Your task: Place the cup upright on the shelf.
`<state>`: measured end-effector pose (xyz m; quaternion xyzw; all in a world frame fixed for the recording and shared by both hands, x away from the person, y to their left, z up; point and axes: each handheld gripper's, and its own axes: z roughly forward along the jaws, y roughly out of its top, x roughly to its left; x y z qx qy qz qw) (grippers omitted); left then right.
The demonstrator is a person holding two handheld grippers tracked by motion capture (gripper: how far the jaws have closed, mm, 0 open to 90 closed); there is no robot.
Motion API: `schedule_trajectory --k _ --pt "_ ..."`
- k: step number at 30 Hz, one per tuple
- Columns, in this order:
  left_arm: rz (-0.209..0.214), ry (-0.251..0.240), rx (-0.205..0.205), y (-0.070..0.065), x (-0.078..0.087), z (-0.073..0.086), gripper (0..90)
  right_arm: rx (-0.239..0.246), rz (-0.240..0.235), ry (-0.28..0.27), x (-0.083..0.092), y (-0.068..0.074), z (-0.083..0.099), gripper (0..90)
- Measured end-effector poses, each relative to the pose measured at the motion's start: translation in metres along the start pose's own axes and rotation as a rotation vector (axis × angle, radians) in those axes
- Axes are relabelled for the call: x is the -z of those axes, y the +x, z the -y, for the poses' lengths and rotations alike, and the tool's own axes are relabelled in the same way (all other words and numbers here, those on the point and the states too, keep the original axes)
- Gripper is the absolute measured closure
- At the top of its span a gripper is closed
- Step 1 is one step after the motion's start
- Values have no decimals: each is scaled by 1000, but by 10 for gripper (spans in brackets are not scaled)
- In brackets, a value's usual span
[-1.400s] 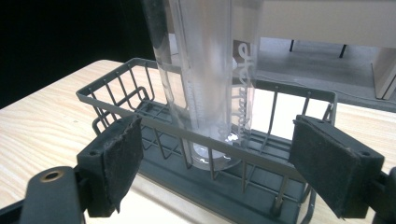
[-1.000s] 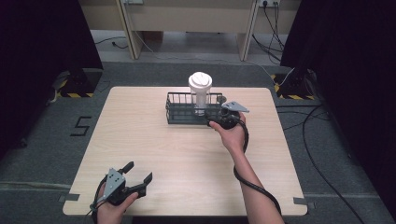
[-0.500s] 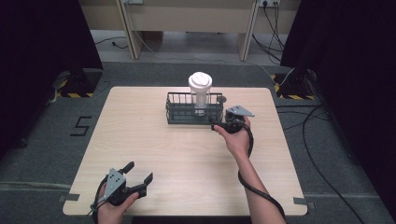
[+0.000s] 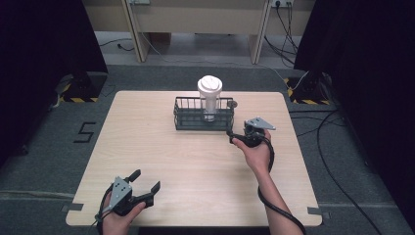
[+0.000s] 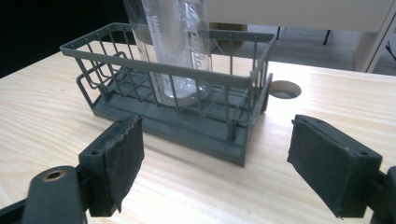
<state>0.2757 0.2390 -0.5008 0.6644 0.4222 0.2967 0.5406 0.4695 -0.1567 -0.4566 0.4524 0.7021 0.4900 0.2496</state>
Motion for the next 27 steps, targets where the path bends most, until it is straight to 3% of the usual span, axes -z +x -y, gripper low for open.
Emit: schedule_trajectory --k 27 --pt "-1 0 2 0 0 0 152 12 25 23 53 -24 50 211"
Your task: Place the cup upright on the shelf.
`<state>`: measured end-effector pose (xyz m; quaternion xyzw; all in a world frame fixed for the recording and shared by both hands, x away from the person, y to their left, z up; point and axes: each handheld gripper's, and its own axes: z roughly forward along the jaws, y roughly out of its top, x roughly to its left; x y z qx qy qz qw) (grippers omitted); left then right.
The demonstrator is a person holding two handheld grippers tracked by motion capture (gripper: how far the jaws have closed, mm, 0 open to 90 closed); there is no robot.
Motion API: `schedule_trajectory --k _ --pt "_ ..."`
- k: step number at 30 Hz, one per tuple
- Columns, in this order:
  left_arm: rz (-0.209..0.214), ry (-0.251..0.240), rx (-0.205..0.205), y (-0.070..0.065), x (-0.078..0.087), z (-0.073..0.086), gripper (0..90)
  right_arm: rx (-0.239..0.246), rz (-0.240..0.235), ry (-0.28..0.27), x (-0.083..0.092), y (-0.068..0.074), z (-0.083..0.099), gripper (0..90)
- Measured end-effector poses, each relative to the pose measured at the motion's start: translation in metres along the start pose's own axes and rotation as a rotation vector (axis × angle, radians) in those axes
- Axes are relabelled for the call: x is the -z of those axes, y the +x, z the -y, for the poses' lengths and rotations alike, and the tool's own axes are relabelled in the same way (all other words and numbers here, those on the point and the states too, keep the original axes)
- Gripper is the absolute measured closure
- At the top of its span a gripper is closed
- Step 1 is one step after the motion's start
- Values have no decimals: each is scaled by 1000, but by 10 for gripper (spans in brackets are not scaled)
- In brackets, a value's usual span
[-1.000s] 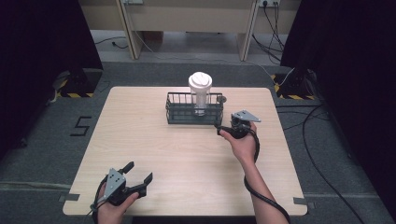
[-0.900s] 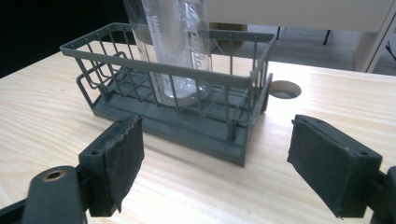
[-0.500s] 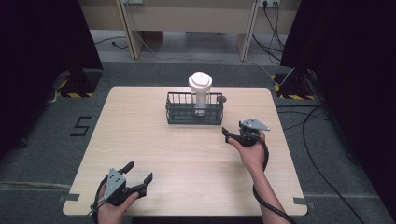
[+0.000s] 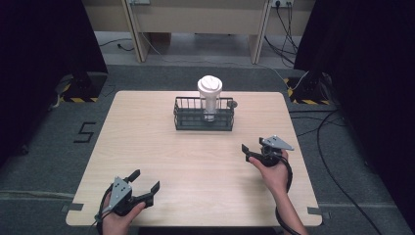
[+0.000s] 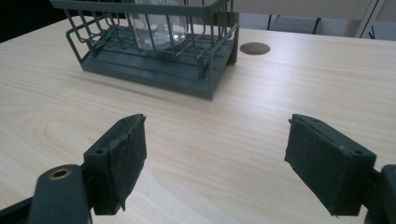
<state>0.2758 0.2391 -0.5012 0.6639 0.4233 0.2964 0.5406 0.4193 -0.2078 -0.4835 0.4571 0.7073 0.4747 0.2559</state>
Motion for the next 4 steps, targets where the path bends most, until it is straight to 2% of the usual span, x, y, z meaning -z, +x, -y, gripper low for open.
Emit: schedule_trajectory --k 4 --pt "1 -4 -8 0 -1 0 154 2 -1 -5 6 0 7 216"
